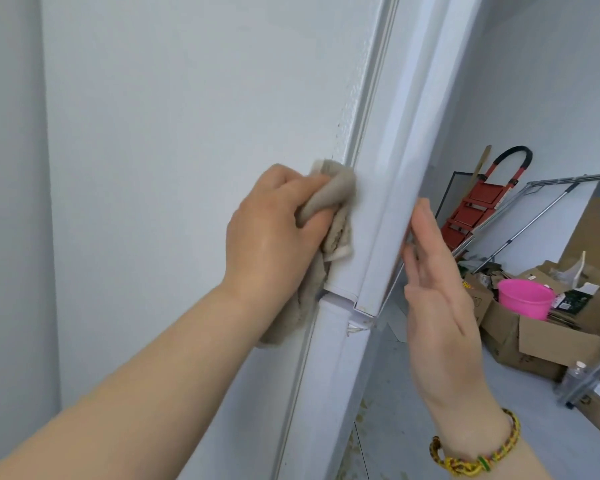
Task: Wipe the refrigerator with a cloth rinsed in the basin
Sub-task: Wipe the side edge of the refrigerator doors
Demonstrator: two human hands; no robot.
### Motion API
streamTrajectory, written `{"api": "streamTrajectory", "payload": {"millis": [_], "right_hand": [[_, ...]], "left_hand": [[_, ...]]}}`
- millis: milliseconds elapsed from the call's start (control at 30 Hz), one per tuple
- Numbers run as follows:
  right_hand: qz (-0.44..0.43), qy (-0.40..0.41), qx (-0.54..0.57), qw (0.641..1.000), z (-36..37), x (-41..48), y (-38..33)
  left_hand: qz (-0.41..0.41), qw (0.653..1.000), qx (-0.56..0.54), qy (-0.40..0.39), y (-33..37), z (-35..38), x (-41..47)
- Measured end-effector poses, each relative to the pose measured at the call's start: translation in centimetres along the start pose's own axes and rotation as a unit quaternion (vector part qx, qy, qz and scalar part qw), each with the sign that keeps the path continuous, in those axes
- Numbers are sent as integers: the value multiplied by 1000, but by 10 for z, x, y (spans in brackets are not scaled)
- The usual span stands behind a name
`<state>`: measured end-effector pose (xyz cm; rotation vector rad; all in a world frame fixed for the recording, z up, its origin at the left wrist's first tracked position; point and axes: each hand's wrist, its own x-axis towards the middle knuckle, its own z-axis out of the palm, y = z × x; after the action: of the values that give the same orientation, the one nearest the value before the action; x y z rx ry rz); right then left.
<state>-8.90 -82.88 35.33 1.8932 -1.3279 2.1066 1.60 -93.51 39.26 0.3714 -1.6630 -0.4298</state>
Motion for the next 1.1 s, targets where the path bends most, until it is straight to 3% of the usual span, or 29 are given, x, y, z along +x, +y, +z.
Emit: {"api": "streamTrajectory", "payload": {"millis": [233, 500, 567, 667, 767, 867, 967, 1100], "right_hand": [[21, 3, -26, 999, 4, -2, -3], [27, 24, 1, 999, 9, -3, -8], [32, 30, -4, 999, 10, -2, -9], [40, 38, -50, 997, 13, -12, -5], [105, 63, -69, 990, 18, -44, 9], [157, 46, -57, 985, 21, -59, 18], [158, 29, -56, 985, 15, -60, 19], [173, 8, -39, 984, 7, -60, 14]], "left_hand": [[-30, 994, 8, -101, -37, 1, -64], [24, 999, 18, -17, 14, -5, 33], [30, 999, 6, -30, 7, -2, 17], [-3, 993, -9, -114, -14, -3, -33], [-37, 992, -55, -105, -16, -5, -55], [34, 995, -57, -73, 3, 0, -58], [140, 988, 30, -67, 14, 13, -68], [125, 988, 57, -67, 12, 16, -74]]}}
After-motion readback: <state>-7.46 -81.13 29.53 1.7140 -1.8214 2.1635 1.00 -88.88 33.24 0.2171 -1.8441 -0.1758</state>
